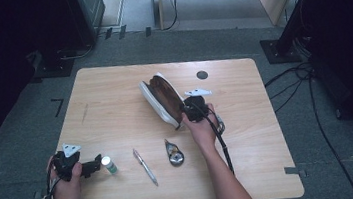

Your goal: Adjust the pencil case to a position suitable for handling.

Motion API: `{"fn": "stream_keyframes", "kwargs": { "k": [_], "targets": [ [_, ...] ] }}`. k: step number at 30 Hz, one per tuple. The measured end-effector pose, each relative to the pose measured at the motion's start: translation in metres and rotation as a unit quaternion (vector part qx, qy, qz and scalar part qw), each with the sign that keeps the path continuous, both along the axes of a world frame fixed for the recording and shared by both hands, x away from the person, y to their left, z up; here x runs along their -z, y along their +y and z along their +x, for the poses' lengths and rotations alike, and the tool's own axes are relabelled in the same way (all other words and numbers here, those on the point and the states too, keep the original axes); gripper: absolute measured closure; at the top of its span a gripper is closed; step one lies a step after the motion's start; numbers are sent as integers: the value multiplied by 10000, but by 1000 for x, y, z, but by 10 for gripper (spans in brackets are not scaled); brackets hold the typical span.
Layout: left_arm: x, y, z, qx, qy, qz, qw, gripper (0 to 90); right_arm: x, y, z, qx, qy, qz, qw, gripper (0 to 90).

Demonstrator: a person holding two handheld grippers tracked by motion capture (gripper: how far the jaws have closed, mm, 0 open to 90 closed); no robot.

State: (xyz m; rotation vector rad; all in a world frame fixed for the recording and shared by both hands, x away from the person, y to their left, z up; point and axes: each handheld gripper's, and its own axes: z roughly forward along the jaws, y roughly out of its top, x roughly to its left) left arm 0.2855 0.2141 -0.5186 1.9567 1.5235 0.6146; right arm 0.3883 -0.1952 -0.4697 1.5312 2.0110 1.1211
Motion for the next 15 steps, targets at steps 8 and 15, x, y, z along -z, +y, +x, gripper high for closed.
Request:
{"fn": "stream_keyframes", "kwargs": {
  "k": [8, 15],
  "targets": [
    [0, 0, 0, 1, 0, 4, 10000, 5, -2, -30, -24, -16, 24, 207, 9998, 877],
    [0, 0, 0, 1, 2, 0, 10000, 5, -1, -47, -39, -93, 130, 280, 9995, 877]
  ]
}}
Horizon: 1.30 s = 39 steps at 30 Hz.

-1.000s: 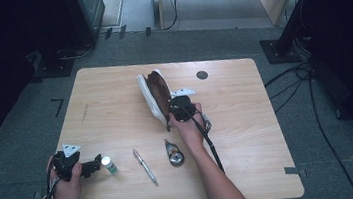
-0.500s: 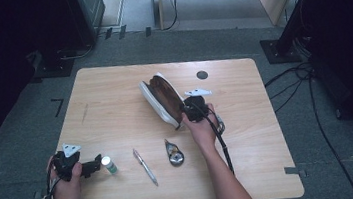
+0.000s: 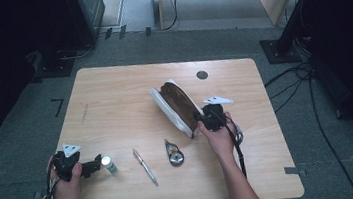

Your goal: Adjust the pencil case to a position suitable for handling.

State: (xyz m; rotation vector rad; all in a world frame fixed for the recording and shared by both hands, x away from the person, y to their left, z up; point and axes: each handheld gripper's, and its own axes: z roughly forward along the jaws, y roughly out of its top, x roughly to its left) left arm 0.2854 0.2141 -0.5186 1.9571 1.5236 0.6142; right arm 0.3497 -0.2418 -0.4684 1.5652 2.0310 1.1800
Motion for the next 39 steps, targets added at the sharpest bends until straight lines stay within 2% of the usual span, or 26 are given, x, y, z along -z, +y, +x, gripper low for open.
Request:
{"fn": "stream_keyframes", "kwargs": {
  "k": [7, 10, 13, 17, 20, 26, 29, 39],
  "targets": [
    [0, 0, 0, 2, 3, 3, 10000, 5, 6, -12, -3, -142, 60, 85, 9998, 876],
    [0, 0, 0, 3, 3, 3, 10000, 5, 9, -14, -2, -266, 60, 43, 9996, 872],
    [0, 0, 0, 27, 11, 7, 10000, 5, 10, -17, -1, -263, 49, 36, 9996, 846],
    [0, 0, -1, 31, 7, 7, 10000, 5, 10, -20, -1, -268, -31, 113, 9996, 732],
    [0, 0, -1, 32, 9, 8, 10000, 5, 5, -22, -2, -253, -145, 71, 9995, 670],
    [0, 0, -1, 32, 9, 9, 10000, 5, -2, -27, -8, -190, -259, 36, 9995, 605],
    [0, 0, -1, 31, 8, 7, 10000, 5, -11, -28, -18, -188, -430, -19, 9989, 569],
    [0, 0, -1, 31, 8, 8, 10000, 5, -31, -30, -44, -144, -758, -36, 9970, 553]
  ]
}}
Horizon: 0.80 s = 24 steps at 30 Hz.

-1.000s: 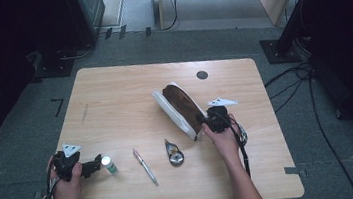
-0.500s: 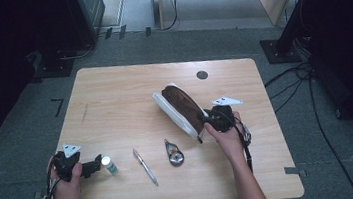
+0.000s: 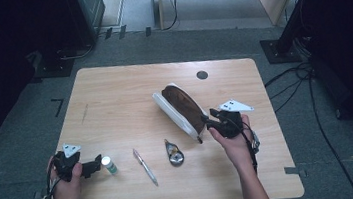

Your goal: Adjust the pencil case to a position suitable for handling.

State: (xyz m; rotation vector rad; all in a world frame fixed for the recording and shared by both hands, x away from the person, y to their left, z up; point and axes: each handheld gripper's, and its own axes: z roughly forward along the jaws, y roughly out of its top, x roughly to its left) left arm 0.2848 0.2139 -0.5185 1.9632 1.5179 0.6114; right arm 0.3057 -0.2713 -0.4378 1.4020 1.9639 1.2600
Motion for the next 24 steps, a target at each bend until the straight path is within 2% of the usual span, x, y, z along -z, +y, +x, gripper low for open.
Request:
{"fn": "stream_keyframes", "kwargs": {
  "k": [4, 6, 8, 9, 17, 24],
  "targets": [
    [0, 0, 0, 2, 0, 1, 10000, 5, -4, 3, -11, -31, -109, 36, 9999, 559],
    [0, 0, 0, 0, 0, 0, 10000, 5, -5, 8, -21, -164, -153, 48, 9997, 561],
    [0, 0, 0, 1, 0, 1, 10000, 5, -4, 10, -24, -214, -157, 57, 9996, 563],
    [0, 0, 0, 2, 0, 1, 10000, 5, -1, 15, -30, -307, -151, 38, 9994, 565],
    [0, 0, 0, 1, -1, 0, 10000, 5, 15, 33, -45, -608, -79, 7, 9981, 565],
    [0, 0, 0, 2, -1, 0, 10000, 5, 30, 58, -53, -881, 70, 116, 9960, 573]
  ]
}}
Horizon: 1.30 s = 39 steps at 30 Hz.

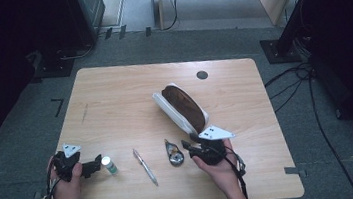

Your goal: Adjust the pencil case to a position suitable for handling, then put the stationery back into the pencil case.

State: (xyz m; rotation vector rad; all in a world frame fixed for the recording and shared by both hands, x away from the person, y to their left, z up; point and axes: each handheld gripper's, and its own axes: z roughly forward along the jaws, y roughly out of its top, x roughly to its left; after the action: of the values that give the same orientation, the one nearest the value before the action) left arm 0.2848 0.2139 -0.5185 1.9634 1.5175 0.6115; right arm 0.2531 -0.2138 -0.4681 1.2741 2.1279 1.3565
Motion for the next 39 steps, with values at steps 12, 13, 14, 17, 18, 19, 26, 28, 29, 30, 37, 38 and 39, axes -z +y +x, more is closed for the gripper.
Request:
{"fn": "stream_keyframes", "kwargs": {
  "k": [12, 13, 14, 17, 18, 19, 26, 28, 29, 30, 37, 38, 39],
  "targets": [
    [0, 0, 0, -2, -5, -1, 10000, 5, 19, 61, -9, -609, 113, 25, 9981, 601],
    [0, 0, 0, -3, -6, -1, 10000, 5, 20, 65, -10, -651, 108, 3, 9978, 605],
    [0, 0, 0, -2, -5, -1, 10000, 5, 22, 69, -11, -698, 133, -9, 9975, 609],
    [0, 0, 0, -3, -4, -1, 10000, 5, 27, 78, -15, -797, 182, -12, 9967, 618],
    [0, 0, 0, -1, -5, -2, 10000, 5, 28, 79, -16, -815, 208, 3, 9965, 618],
    [0, 0, 0, 2, -6, -2, 10000, 5, 30, 82, -17, -844, 234, 3, 9962, 619],
    [0, 0, 0, 7, -7, -1, 10000, 5, 39, 94, -26, -959, 264, -84, 9950, 629],
    [0, 0, 0, 7, -7, 0, 10000, 5, 40, 96, -28, -922, 259, -112, 9953, 633],
    [0, 0, 0, 6, -7, -1, 10000, 5, 41, 97, -29, -911, 275, -131, 9954, 641],
    [0, 0, 0, 6, -7, 0, 10000, 5, 43, 99, -30, -909, 309, -170, 9952, 648],
    [0, 0, 0, 8, -7, -1, 10000, 5, 51, 112, -37, -973, 434, -383, 9936, 668],
    [0, 0, 0, 9, -7, -1, 10000, 5, 52, 113, -37, -989, 461, -380, 9933, 671],
    [0, 0, 0, 6, -7, -5, 10000, 5, 52, 117, -38, -999, 464, -449, 9929, 681]
  ]
}}
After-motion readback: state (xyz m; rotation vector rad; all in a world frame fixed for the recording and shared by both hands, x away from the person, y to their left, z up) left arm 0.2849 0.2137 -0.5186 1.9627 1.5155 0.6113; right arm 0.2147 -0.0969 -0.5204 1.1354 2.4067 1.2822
